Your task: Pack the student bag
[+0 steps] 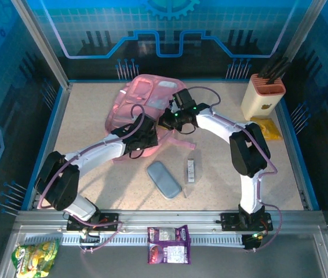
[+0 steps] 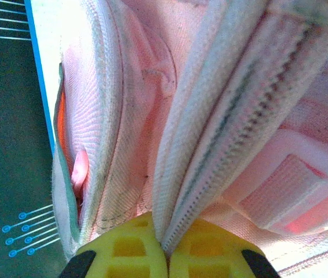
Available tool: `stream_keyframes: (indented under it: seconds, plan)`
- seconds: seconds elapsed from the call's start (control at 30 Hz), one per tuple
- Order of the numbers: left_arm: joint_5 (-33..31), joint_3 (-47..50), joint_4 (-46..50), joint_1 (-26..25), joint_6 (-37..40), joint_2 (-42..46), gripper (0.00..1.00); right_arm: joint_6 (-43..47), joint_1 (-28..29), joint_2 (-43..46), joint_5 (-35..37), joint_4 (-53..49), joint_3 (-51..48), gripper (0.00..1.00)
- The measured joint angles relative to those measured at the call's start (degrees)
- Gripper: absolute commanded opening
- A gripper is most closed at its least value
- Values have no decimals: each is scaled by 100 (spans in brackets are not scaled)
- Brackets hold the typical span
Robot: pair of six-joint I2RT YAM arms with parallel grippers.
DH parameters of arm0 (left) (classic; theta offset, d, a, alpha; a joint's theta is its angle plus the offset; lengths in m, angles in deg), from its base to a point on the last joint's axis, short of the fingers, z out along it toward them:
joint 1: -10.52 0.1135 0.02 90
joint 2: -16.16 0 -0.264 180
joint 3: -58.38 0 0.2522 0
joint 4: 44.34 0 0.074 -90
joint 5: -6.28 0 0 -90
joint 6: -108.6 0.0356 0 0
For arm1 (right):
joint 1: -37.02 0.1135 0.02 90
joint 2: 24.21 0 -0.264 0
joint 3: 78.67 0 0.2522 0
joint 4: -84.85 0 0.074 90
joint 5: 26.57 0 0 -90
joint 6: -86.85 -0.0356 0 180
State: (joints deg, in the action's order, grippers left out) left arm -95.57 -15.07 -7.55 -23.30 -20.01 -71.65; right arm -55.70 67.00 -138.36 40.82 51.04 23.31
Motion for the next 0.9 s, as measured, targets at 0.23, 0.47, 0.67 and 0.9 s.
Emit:
stream_keyframes:
  seconds: [0.23,0.47,0.67,0.9]
  plan:
    - [-254,278,428,372,166,518,0,800,-581,-37,-826,-651,354,0]
    - [243,433,-293,765,404,774,0,1519,-765,-1209,-1421,-2055,2614,0]
    - [254,-348,-428,170,247,-103,0,1974,-1117,-2168,-1423,-3053,4271,15]
    - [225,-914,-13,-107,-256,-887,0,1775,-1467,-855,-1145,-2031,1832,38]
